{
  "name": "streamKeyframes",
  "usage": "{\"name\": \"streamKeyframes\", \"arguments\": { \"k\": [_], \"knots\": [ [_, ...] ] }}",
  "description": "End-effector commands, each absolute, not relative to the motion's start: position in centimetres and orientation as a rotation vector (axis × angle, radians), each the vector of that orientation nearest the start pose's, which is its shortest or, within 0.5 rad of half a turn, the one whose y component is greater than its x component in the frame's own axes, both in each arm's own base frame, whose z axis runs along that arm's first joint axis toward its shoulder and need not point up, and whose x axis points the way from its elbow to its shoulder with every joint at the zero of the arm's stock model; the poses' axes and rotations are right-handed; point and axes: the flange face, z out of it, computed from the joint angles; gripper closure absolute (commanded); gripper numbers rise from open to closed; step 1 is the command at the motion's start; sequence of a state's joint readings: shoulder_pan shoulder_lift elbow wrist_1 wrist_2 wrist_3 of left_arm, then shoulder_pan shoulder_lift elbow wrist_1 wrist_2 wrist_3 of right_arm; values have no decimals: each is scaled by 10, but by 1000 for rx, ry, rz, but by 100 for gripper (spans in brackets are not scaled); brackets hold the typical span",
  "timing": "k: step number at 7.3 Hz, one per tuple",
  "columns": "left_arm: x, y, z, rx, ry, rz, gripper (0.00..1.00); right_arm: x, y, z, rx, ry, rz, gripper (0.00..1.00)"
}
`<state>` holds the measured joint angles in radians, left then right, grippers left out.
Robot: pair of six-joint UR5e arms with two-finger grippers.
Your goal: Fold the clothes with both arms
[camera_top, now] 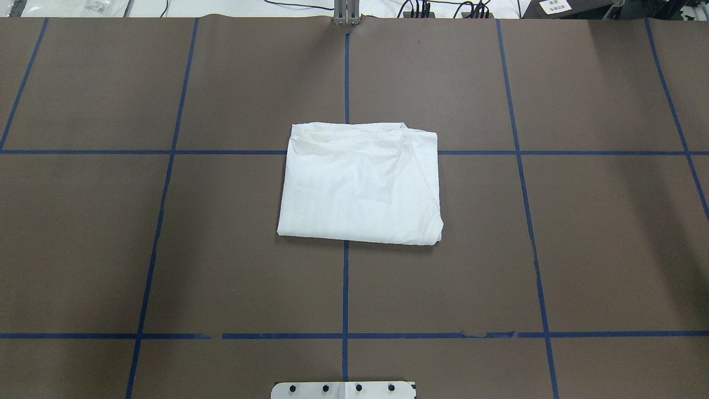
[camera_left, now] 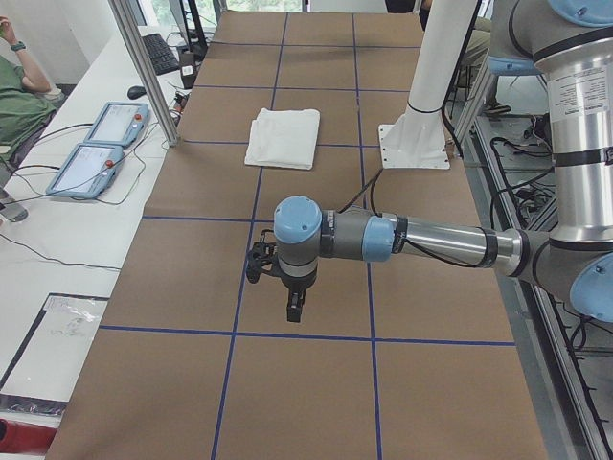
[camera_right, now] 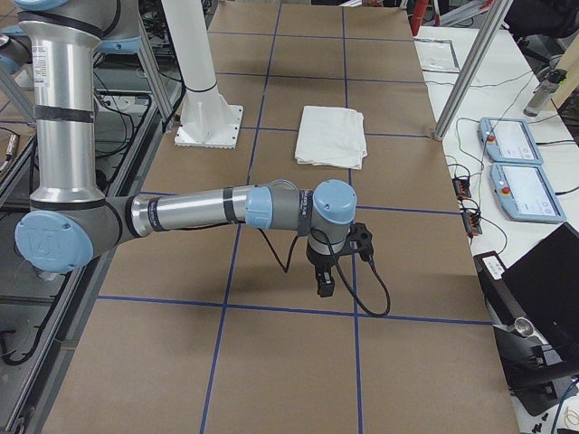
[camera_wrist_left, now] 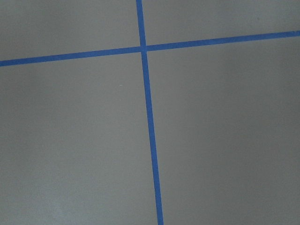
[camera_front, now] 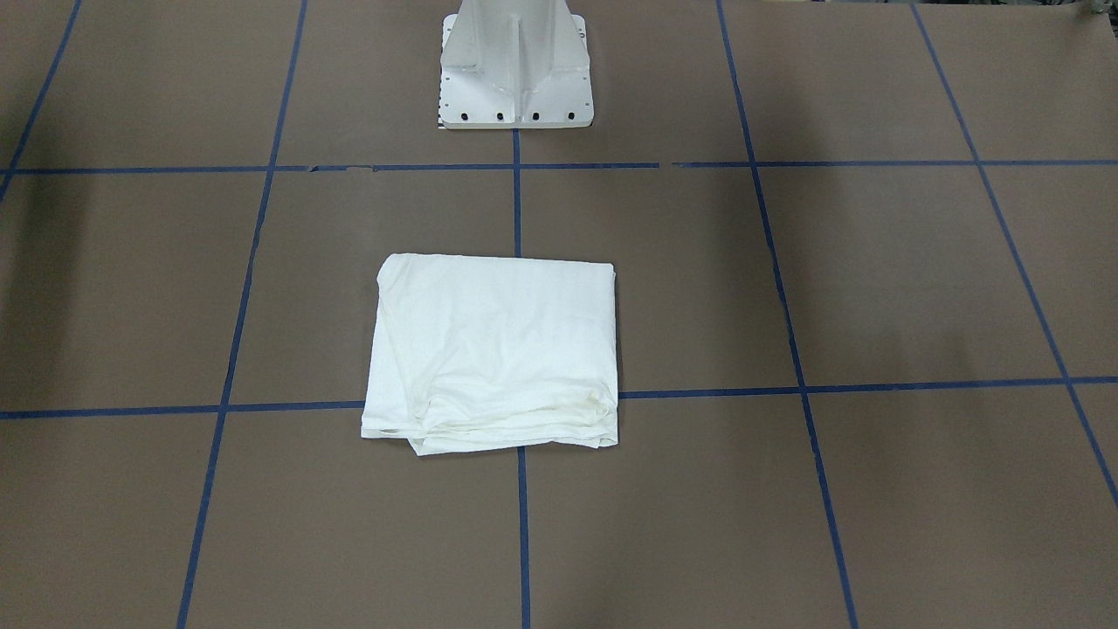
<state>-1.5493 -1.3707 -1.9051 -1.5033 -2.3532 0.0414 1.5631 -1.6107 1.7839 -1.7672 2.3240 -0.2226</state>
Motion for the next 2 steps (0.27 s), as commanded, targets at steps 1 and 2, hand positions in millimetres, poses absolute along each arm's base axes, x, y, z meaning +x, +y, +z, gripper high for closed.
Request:
{"name": "streamKeyframes", "arguments": {
  "k": [1, 2],
  "knots": [
    [-54, -410, 591, 72, 780, 86, 0, 62, -468, 594, 59, -753, -210, 0],
    [-54, -410, 592, 69, 780, 85, 0, 62, -468, 594, 59, -753, -210, 0]
  ]
}}
